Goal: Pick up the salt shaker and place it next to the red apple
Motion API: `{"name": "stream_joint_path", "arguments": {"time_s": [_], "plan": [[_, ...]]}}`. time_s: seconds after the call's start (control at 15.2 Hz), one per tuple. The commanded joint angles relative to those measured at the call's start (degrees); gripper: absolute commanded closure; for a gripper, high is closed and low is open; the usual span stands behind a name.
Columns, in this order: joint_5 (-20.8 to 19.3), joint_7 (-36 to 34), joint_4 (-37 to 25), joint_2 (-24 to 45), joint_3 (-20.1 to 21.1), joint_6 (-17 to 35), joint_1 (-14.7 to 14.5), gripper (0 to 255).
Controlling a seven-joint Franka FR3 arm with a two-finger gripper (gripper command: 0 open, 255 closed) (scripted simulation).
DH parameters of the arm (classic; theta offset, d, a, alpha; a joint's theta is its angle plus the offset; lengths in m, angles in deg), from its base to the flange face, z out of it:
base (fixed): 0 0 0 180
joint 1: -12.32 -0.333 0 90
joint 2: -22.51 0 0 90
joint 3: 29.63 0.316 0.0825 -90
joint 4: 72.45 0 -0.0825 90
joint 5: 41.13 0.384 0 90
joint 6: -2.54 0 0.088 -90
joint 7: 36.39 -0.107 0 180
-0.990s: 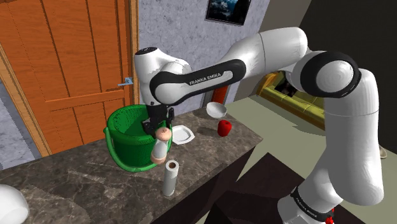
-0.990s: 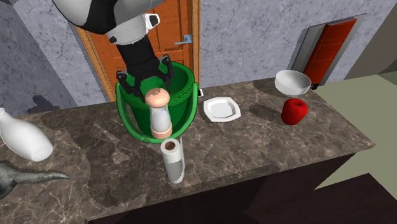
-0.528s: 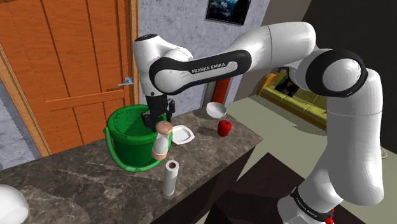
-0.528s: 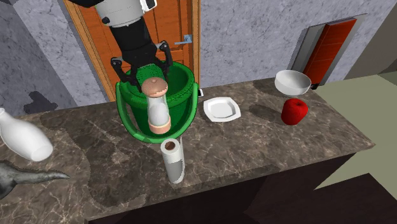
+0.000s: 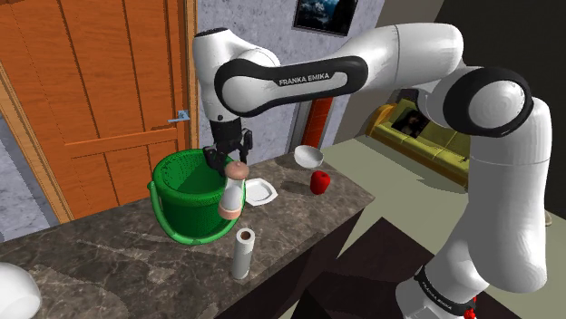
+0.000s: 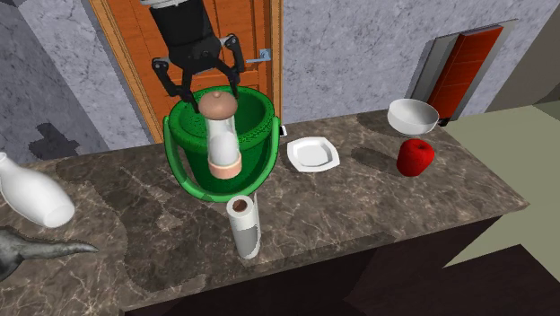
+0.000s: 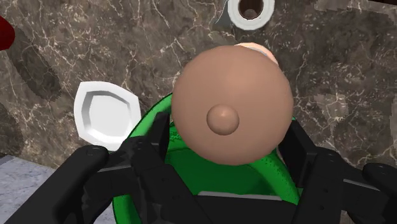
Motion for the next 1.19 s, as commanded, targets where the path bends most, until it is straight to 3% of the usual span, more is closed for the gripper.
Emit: {"name": "stream_joint_path", "arguments": {"time_s": [0.0,0.53,1.12], "plan": [[0.31,1.71,1.79,-1.46,-0.34,0.64,1.65,255],[1.28,10.99,9.39,-6.83,-2.86,4.58,9.58,255],[1.37,21.72,11.96,-8.77,-6.51,7.22,17.25,255]]}}
